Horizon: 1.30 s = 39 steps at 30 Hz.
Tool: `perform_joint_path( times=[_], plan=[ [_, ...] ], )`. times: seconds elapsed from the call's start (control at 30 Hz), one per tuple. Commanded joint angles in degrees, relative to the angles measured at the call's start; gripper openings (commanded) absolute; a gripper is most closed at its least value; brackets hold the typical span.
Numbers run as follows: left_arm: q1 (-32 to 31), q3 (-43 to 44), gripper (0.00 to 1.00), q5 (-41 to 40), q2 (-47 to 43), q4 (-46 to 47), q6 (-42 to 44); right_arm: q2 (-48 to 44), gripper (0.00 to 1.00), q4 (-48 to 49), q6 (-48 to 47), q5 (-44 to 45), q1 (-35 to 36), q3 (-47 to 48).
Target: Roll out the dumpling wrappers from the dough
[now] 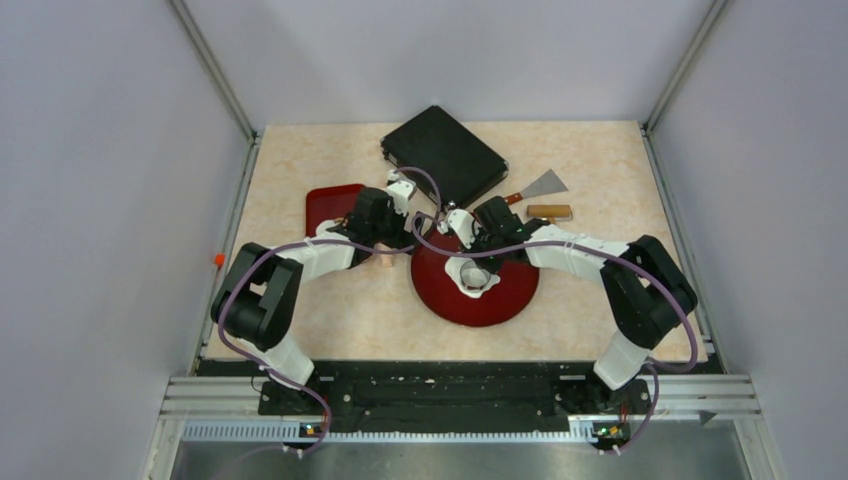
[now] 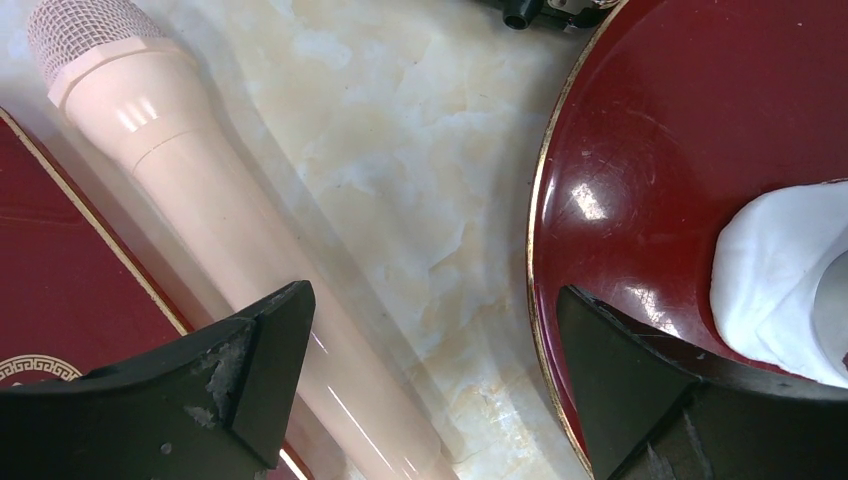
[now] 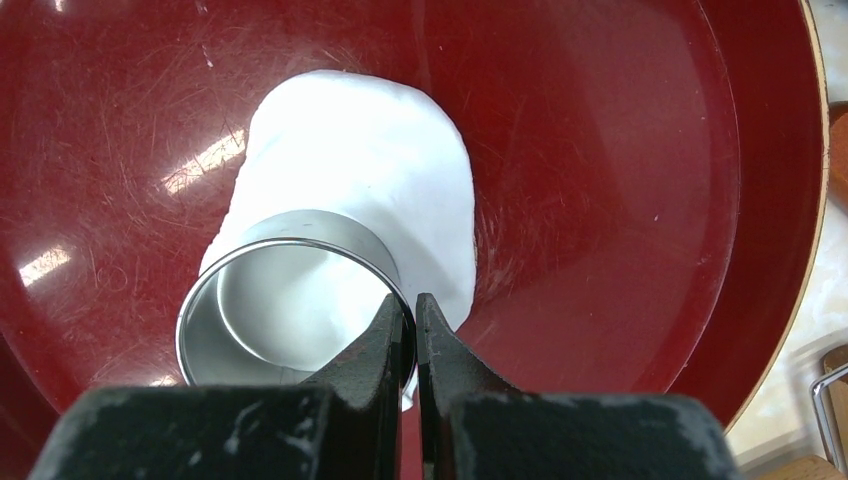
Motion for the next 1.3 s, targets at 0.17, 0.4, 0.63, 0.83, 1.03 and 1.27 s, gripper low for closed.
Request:
perform_joint_path(
  times=[0.17, 0.4, 0.63, 0.83, 1.03, 1.27],
  plan=[
    [-0.2, -0.6, 0.96, -0.7, -1.3, 3.1, -0.8, -0.8, 0.12, -3.1, -0.9, -1.9, 0.3, 2.3],
    [-0.2, -0.6, 0.96, -0.8, -1.3, 3.2, -0.8, -2.6, 0.25, -3.6, -0.8, -3.3, 0.3, 2.6],
    [-0.1, -0.6, 0.96, -1.0, -1.4, 3.3, -0.8, -5.6, 0.34, -4.2, 0.0, -4.9, 0.3, 3.8],
    [-0.2, -0.6, 0.96, -1.0, -1.3, 3.3, -0.8, -8.4, 0.65, -4.4, 0.8, -4.3, 0.2, 4.7],
    [-0.2, -0.6, 0.96, -1.1, -1.3, 3.3, -0.7, -9.9, 0.99, -7.2, 2.5, -11.0, -1.3, 5.3],
    [-0.1, -0.6, 0.96, -1.1, -1.4, 3.4, -0.7, -5.5, 0.99, -9.3, 3.5, -14.4, -1.5, 5.8]
  ],
)
